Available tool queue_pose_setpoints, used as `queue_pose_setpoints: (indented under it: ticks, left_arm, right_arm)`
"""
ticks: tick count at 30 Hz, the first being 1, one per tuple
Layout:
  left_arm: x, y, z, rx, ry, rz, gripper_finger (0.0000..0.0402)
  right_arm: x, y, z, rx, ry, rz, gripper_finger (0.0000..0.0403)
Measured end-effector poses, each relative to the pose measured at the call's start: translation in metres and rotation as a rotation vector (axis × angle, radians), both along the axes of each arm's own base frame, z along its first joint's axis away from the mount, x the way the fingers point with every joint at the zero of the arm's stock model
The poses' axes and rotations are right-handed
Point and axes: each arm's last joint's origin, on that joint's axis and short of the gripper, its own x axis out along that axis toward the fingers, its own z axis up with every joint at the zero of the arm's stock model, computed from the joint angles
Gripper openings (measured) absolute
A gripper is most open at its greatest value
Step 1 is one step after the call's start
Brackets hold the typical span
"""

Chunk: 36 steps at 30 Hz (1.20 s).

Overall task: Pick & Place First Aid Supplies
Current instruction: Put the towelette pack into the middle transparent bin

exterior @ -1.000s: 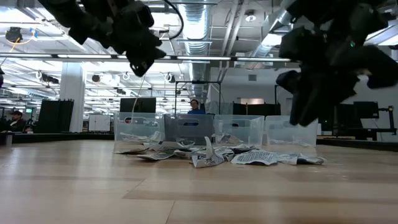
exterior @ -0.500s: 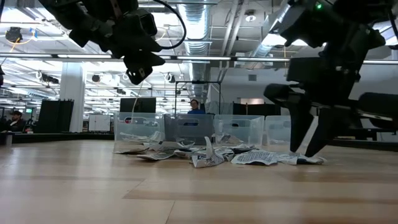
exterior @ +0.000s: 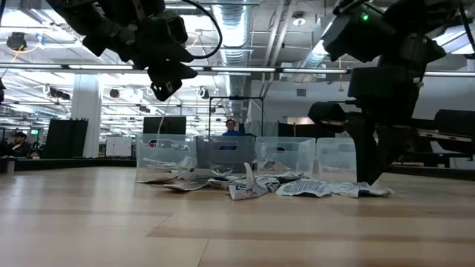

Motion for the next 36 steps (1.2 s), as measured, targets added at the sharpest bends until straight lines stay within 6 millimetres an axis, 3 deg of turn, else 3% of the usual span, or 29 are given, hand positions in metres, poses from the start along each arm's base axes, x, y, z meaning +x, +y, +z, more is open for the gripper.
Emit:
queue_pose_setpoints:
  ticks: [5, 9, 13, 15, 25, 29, 36]
  left_arm:
    - [0.000, 0.001, 0.000, 0.009, 0.001, 0.026, 0.0126]
    - [0.000, 0.001, 0.000, 0.015, -0.005, 0.037, 0.0126]
    - [0.001, 0.001, 0.003, 0.025, -0.037, 0.037, 0.0126]
    - [0.002, 0.002, 0.005, 0.051, -0.067, 0.031, 0.0126]
    - [0.005, 0.003, 0.027, 0.276, -0.358, 0.035, 0.0126]
    - [0.006, 0.005, 0.034, 0.382, -0.447, 0.104, 0.0126]
    - [0.005, 0.008, 0.048, 0.503, -0.581, 0.251, 0.0126]
  right_arm:
    - [-0.002, -0.003, 0.010, 0.012, -0.023, -0.047, 0.0008]
    - [-0.006, -0.014, 0.031, 0.043, -0.053, -0.123, 0.0004]
    - [-0.002, -0.029, 0.069, 0.079, -0.188, -0.188, 0.0002]
    - [-0.005, -0.037, 0.078, 0.108, -0.199, -0.220, 0.0002]
    - [0.001, -0.080, 0.153, 0.578, -0.463, -0.408, 0.0002]
    - [0.006, -0.095, 0.169, 0.739, -0.501, -0.515, 0.0001]
    - [0.015, -0.112, 0.199, 1.013, -0.650, -0.396, 0.0001]
